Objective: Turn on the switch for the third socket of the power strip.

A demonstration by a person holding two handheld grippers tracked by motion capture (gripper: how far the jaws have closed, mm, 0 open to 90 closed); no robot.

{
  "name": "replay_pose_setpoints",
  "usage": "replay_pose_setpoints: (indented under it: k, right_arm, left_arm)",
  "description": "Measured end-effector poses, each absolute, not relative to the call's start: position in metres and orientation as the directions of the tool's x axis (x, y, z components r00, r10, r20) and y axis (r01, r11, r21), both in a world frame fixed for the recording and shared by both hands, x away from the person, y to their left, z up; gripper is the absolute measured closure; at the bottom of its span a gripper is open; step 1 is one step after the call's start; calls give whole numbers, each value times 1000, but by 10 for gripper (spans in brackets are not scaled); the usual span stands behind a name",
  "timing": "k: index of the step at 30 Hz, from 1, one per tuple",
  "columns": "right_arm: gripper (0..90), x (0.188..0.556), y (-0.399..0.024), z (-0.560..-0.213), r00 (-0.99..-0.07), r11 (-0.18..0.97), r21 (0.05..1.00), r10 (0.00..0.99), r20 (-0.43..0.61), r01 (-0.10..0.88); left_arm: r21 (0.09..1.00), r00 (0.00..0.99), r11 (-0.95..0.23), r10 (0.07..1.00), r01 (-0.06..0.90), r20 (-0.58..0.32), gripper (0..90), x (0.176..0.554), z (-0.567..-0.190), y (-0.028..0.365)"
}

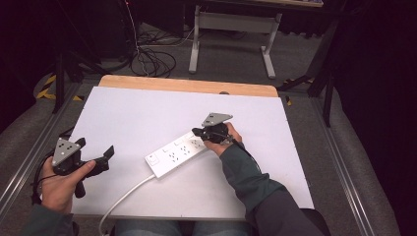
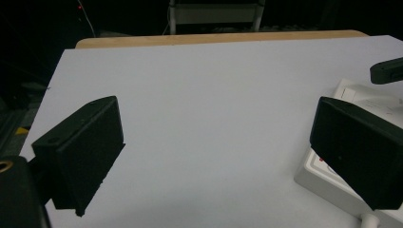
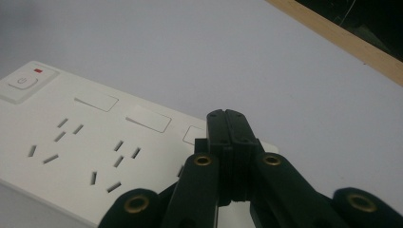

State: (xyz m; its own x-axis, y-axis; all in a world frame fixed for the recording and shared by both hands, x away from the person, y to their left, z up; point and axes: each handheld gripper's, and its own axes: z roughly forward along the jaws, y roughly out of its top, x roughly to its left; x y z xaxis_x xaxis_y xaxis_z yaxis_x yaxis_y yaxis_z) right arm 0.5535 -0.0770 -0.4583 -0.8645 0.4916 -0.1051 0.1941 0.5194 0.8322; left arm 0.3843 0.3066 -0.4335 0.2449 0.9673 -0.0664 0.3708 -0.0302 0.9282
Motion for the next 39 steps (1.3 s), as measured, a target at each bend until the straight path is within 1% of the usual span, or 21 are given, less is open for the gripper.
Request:
replay_pose_setpoints:
  k: [24, 39]
  right_arm:
    - [900, 544, -91, -447, -851, 491, 852, 512, -113, 183]
    - [900, 539, -107, -439, -839, 470, 864, 532, -112, 183]
  left_arm:
    - [929, 262, -33, 962, 370, -70, 46, 389, -433, 303]
    - [929, 274, -36, 959, 370, -72, 46, 395, -433, 299]
